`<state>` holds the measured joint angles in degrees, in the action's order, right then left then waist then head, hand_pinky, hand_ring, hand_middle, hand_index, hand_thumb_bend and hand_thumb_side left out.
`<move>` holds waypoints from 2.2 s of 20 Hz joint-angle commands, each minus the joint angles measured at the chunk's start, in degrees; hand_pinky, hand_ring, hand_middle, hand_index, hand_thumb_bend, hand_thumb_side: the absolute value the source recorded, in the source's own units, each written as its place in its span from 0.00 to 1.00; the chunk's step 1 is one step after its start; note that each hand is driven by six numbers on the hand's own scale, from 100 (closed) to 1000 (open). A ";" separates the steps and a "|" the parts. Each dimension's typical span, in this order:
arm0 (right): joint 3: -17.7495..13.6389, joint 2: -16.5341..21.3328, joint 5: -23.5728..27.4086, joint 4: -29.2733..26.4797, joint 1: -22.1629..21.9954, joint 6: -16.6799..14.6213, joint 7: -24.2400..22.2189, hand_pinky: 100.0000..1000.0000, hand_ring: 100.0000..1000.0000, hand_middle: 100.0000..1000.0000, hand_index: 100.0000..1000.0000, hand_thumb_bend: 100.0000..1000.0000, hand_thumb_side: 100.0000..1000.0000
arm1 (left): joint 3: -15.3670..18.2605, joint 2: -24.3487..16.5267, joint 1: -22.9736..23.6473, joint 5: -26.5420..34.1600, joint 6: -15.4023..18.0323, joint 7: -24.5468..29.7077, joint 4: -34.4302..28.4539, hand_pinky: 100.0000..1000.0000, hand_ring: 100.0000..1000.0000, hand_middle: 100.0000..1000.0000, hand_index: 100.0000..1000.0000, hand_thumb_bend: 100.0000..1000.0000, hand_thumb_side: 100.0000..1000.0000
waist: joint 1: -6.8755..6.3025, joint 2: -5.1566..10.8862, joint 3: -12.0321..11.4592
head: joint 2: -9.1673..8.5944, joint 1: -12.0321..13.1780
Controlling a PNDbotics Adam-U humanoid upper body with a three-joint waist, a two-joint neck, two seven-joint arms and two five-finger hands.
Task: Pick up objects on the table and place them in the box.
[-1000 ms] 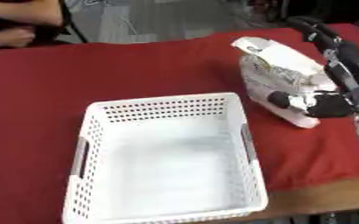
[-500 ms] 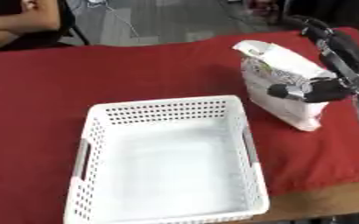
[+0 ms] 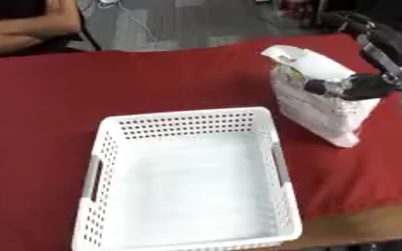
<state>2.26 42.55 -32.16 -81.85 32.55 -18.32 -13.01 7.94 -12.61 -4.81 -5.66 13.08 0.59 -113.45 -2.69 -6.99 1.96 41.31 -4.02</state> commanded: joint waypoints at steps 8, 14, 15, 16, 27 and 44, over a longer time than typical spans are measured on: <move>-0.69 3.05 -2.39 3.74 0.82 -0.95 0.58 0.86 0.91 0.93 1.00 0.80 0.76 | 0.10 -0.56 -0.27 0.22 0.14 0.14 -1.14 0.70 0.85 0.98 0.95 0.73 1.00 | 0.31 0.73 -0.02 | 0.00 0.08; -0.64 3.12 -4.31 5.42 0.36 -1.28 0.13 0.88 0.91 0.93 1.00 0.80 0.75 | 0.05 -0.56 -0.26 0.23 0.10 0.29 -1.14 0.71 0.85 0.98 0.95 0.73 1.00 | 0.26 0.66 0.04 | -0.01 0.08; -0.67 3.13 -4.62 5.77 0.23 -1.29 0.04 0.88 0.91 0.93 1.00 0.80 0.74 | 0.05 -0.56 -0.27 0.23 0.10 0.31 -1.14 0.71 0.85 0.98 0.95 0.73 1.00 | 0.26 0.65 0.04 | -0.01 0.07; -0.70 3.12 -4.92 6.04 0.14 -1.34 -0.02 0.88 0.91 0.93 1.00 0.80 0.74 | 0.06 -0.56 -0.27 0.22 0.08 0.33 -1.14 0.71 0.85 0.98 0.95 0.73 1.00 | 0.25 0.64 0.04 | -0.01 0.06; -0.96 2.55 -7.75 10.71 -0.87 -1.55 -0.81 0.89 0.91 0.91 1.00 0.80 0.71 | -0.02 -0.54 -0.33 0.22 0.08 0.72 -1.14 0.71 0.85 0.98 0.95 0.73 1.00 | 0.18 0.57 0.06 | 0.00 0.09; -1.19 1.95 -9.50 13.67 -1.51 -1.96 -0.22 0.41 0.53 0.62 0.82 0.49 0.55 | -0.11 -0.53 -0.38 0.33 0.04 1.22 -1.14 0.71 0.85 0.98 0.95 0.72 1.00 | 0.12 0.65 0.00 | 0.12 0.15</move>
<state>1.45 43.25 -41.41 -67.49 30.67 -20.24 -13.54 7.90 -12.61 -4.81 -5.65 13.04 1.61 -113.45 -2.74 -7.00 2.00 41.36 -4.02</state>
